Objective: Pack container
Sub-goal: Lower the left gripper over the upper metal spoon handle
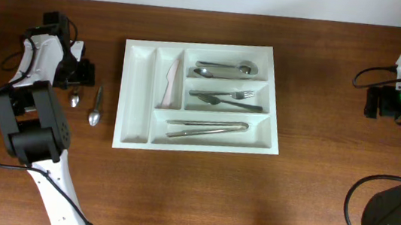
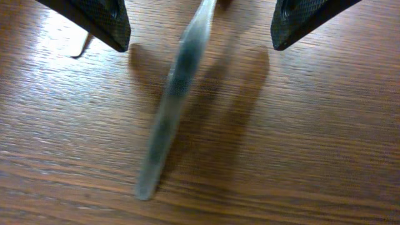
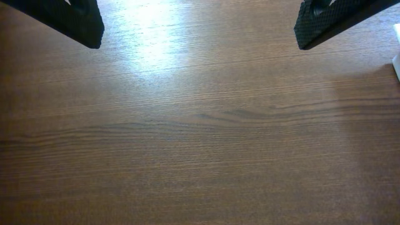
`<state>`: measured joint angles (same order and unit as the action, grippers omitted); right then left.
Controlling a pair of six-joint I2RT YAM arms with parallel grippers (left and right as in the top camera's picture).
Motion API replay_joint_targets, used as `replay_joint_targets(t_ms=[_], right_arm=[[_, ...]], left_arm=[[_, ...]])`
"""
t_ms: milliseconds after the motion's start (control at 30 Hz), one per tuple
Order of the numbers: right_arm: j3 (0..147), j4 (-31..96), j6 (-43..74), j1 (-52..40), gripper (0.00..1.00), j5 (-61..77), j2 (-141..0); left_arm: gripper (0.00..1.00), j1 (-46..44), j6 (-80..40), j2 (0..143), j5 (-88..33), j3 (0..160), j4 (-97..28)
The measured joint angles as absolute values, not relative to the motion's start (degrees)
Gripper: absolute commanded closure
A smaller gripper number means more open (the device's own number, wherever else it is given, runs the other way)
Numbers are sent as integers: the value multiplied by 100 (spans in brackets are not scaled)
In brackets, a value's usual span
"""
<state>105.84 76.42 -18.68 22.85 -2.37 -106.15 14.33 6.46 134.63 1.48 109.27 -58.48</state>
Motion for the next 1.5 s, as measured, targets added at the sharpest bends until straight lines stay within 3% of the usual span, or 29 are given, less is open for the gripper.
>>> replay_joint_targets(t_ms=[200,367,1500], right_arm=[[10584,7642,-1868,2285,1,-237,-10615],[10584,7642,-1870,2285,1,-237,-10615],[10584,7642,-1868,2285,1,-237,-10615]], left_arm=[[26,1538,690,13463,148,10927,-5798],[35,1546,770,13463,148,10927,-5798],[35,1546,777,13463,145,10927,-5798]])
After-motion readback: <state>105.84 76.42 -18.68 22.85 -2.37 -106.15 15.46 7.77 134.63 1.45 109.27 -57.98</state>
